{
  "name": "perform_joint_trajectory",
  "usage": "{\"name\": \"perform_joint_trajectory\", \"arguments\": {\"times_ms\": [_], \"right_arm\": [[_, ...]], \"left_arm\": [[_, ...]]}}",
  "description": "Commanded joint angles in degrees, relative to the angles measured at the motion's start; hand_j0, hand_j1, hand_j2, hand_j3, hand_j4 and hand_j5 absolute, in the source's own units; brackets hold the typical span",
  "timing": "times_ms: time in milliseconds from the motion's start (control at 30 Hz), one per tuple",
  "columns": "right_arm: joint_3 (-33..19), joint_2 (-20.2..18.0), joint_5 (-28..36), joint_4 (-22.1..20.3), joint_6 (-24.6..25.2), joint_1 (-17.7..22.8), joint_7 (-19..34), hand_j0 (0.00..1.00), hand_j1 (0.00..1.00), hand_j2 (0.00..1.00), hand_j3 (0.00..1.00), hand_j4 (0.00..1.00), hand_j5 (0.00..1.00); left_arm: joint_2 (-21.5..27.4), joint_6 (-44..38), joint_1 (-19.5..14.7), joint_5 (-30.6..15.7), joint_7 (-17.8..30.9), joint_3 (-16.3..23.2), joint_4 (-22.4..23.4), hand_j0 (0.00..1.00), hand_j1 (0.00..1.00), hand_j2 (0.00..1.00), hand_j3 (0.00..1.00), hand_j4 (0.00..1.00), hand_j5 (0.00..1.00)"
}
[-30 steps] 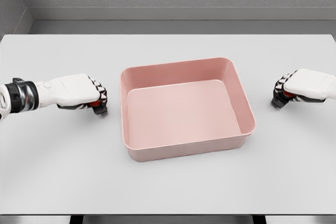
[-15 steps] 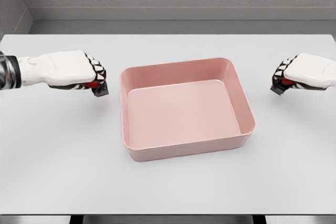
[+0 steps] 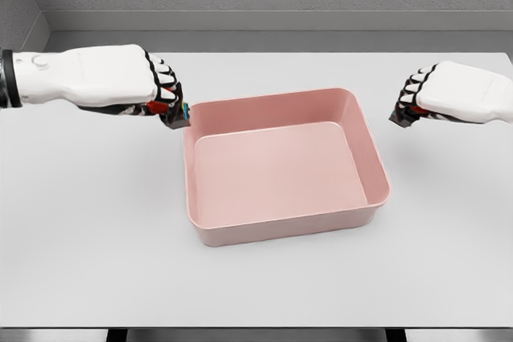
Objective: Put the industrial switch in the basket with both arms
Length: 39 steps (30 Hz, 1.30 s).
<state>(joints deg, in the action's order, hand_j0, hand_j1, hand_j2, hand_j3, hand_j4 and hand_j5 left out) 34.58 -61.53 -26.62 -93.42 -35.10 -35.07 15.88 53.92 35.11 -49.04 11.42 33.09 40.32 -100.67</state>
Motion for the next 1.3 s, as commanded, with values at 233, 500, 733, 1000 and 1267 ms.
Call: {"name": "perform_joint_trajectory", "arguments": {"times_ms": [233,500,733,1000,1267], "right_arm": [[-1.6,0.1,2.2,-5.6,0.1,0.0,-0.2,0.44,0.44,0.44,0.44,0.44,0.44],[-2.1,2.4,2.5,-6.5,0.1,-0.4,-0.2,0.44,0.44,0.44,0.44,0.44,0.44],[-2.0,5.8,2.5,-6.5,0.1,-0.2,0.0,0.44,0.44,0.44,0.44,0.44,0.44],[-1.1,9.1,2.4,-6.6,0.1,0.4,0.2,0.44,0.44,0.44,0.44,0.44,0.44],[1.0,12.0,2.5,-6.6,0.1,0.4,0.2,0.76,0.76,0.76,0.76,0.76,0.76]], "left_arm": [[-4.5,-0.1,0.0,-0.9,0.0,3.2,-0.3,0.43,0.43,0.43,0.43,0.43,0.43],[-5.4,-0.1,0.0,-0.9,-0.3,3.5,-0.3,0.83,0.83,0.83,0.83,0.83,0.83],[-5.2,-0.1,0.0,-0.9,-0.6,3.4,-0.1,1.0,1.0,1.0,1.0,1.0,1.0],[2.2,-0.1,0.8,-12.5,-5.1,1.8,11.8,1.0,1.0,1.0,1.0,1.0,1.0],[4.7,-0.1,6.7,-17.6,-5.1,2.0,25.2,1.0,1.0,1.0,1.0,1.0,1.0]]}}
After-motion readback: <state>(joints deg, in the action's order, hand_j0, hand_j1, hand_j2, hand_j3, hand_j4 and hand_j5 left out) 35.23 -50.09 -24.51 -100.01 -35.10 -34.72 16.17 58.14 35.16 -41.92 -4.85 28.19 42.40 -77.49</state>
